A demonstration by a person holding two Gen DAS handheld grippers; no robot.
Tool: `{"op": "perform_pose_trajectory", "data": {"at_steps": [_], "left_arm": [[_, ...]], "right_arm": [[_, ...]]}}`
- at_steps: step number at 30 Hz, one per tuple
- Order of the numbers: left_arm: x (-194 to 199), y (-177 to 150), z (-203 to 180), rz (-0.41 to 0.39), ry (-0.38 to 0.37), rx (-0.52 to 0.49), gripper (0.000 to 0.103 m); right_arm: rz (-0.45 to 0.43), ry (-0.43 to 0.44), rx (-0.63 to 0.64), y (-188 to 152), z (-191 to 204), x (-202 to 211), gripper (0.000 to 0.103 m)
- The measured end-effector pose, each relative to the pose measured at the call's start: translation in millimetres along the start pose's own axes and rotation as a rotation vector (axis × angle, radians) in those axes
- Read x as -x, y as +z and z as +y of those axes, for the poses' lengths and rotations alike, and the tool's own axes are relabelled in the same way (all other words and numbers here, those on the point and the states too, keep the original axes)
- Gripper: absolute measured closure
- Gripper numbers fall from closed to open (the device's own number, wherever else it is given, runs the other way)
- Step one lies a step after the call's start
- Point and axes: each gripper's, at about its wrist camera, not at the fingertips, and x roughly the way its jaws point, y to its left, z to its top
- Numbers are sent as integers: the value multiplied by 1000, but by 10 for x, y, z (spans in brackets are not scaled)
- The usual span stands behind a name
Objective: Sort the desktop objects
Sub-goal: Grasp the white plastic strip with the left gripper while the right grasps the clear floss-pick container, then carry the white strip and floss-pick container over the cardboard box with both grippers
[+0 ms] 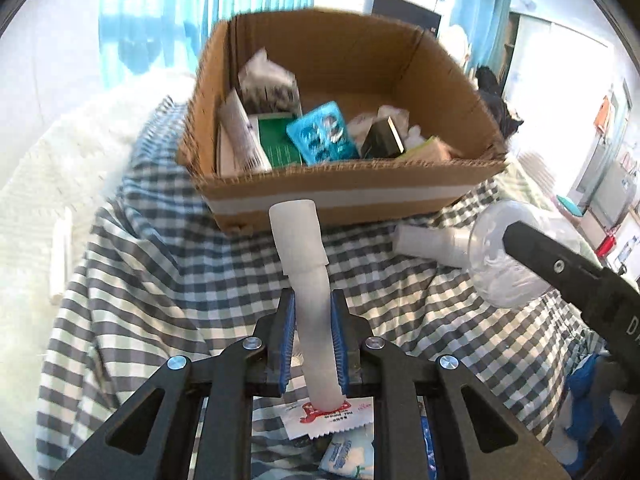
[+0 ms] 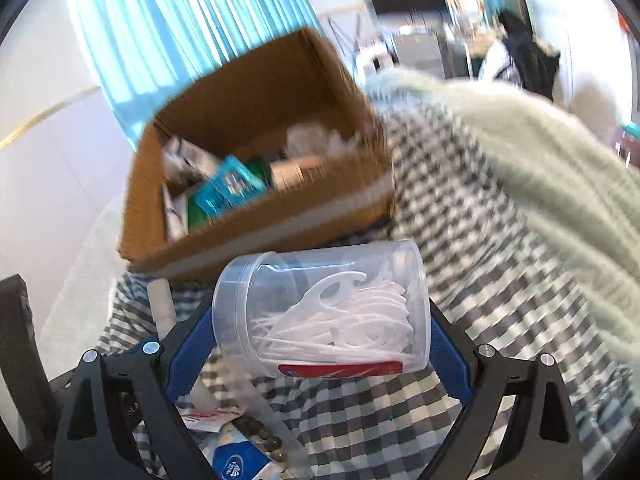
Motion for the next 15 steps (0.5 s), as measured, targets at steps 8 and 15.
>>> {"op": "perform_pose_trajectory", "data": {"at_steps": [8,15], "left_arm": [[385,14,-75,-139,12,-20,87],[680,134,-91,-225,27,-30,87]], "right_arm": [[-146,21,126,30,200,392,13],[-200,50,166,82,250,591,13]]}}
